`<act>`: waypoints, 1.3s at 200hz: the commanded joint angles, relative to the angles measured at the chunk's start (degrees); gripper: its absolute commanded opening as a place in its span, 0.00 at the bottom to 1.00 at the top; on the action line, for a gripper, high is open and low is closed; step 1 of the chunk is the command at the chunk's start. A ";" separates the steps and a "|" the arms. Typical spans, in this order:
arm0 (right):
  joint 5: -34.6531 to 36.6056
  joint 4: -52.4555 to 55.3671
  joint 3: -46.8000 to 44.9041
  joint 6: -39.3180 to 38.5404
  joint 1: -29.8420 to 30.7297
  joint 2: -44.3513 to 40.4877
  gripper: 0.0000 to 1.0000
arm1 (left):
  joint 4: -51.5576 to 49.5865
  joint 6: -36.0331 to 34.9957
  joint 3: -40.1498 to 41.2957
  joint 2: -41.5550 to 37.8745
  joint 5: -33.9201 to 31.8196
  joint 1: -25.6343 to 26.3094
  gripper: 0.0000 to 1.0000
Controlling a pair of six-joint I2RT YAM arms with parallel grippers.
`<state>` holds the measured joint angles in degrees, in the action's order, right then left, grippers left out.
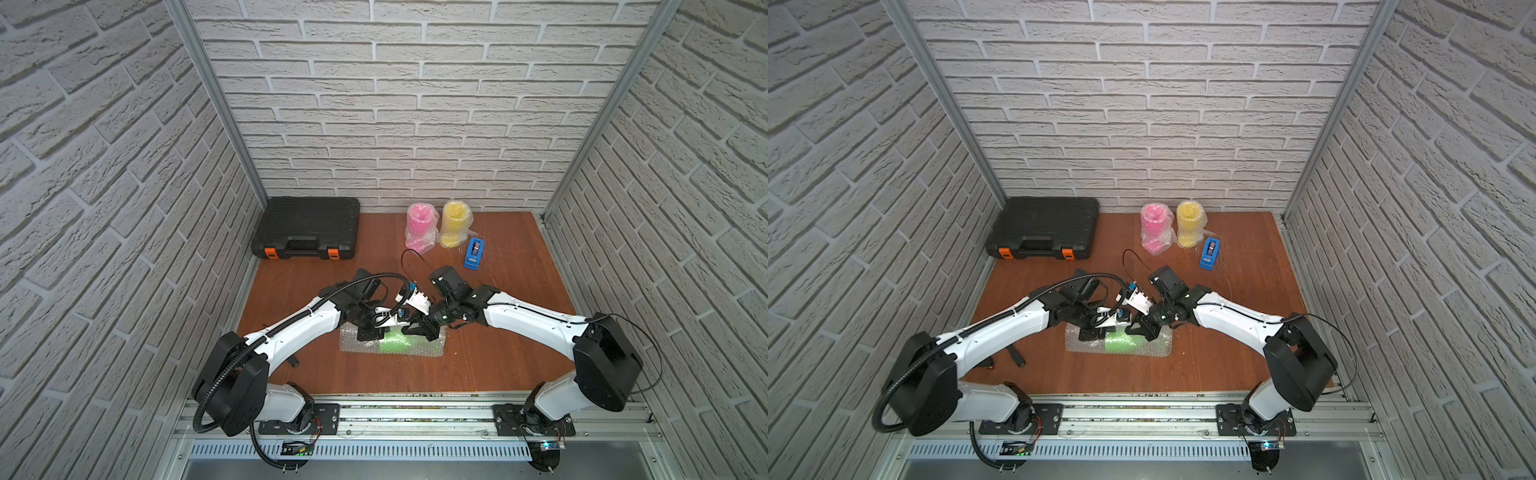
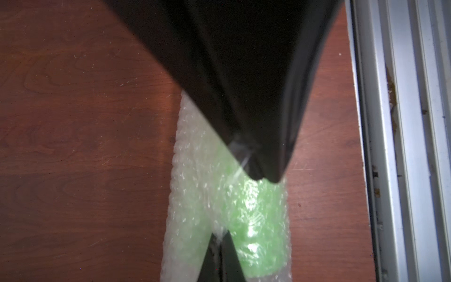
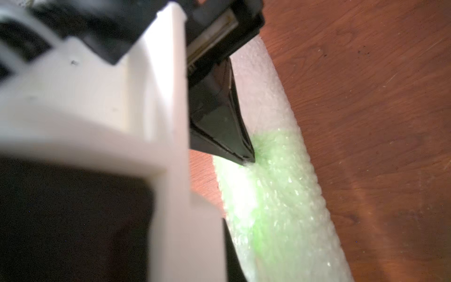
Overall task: Wrap wine glasses in bubble wrap
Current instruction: Stick the tape on the bubble wrap.
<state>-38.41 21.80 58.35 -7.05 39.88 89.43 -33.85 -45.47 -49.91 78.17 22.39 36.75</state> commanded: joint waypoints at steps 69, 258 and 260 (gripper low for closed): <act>16.75 1.62 2.75 -5.56 0.29 6.37 0.10 | -4.52 -0.71 2.50 1.22 -1.10 1.27 0.04; 40.24 2.86 3.31 -7.69 -0.05 -12.23 0.03 | -4.47 -0.76 2.27 1.46 -1.39 1.55 0.03; 40.32 2.82 3.39 -8.04 -0.04 -12.21 0.03 | -4.45 -0.76 2.27 1.46 -1.41 1.45 0.03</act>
<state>-1.96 25.76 59.55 -11.38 40.01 78.70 -33.54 -45.45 -49.87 78.17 21.93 37.39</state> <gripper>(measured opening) 0.042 0.047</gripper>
